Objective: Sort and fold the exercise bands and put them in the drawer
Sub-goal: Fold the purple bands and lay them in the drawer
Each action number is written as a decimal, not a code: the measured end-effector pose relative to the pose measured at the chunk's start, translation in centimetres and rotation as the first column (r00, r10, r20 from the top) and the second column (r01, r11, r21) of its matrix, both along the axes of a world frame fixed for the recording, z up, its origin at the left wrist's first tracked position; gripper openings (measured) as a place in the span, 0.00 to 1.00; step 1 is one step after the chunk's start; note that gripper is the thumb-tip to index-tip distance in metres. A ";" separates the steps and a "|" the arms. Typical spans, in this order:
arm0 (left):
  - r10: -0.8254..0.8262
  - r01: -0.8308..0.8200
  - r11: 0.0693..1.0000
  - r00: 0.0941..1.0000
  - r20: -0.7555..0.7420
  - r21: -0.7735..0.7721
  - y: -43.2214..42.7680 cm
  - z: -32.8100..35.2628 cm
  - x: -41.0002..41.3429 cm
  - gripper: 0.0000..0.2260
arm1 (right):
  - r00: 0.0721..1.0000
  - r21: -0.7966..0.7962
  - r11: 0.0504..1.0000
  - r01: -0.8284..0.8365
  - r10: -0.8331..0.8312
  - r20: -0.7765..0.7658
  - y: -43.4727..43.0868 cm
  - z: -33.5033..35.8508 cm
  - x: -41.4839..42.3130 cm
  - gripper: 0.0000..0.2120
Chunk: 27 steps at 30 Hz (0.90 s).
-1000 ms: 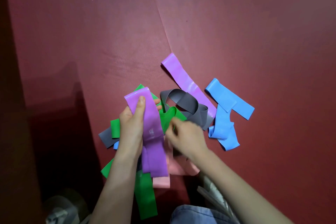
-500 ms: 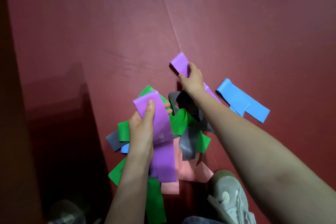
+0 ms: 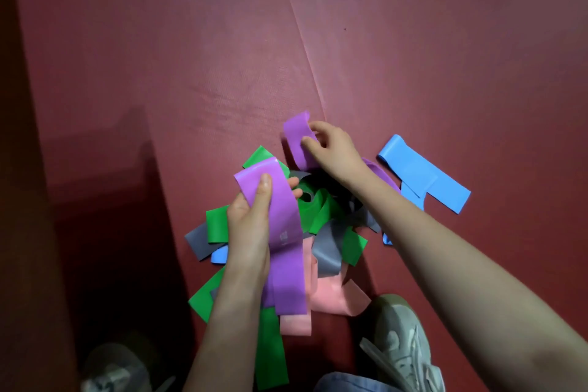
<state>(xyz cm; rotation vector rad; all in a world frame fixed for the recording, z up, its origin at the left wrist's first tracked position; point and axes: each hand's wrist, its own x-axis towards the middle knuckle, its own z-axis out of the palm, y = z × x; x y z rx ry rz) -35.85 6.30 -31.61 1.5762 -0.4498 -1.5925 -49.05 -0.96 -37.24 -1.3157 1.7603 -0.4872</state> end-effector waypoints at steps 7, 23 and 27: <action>0.115 -0.115 0.993 0.993 0.016 0.028 -0.1 -0.5 0.8 0.09 | 0.853 -0.031 0.971 0.235 -0.191 0.486 3.6 6.8 -0.1 0.16; 0.053 -0.012 0.975 0.982 -0.182 0.221 -0.8 0.0 0.5 0.13 | 0.670 0.268 0.957 0.113 -0.273 0.690 8.3 6.7 5.7 0.13; 0.016 -0.002 0.980 0.997 -0.071 0.197 0.0 -0.7 1.0 0.15 | 0.608 0.248 0.945 0.215 -0.328 0.723 9.4 6.3 5.9 0.12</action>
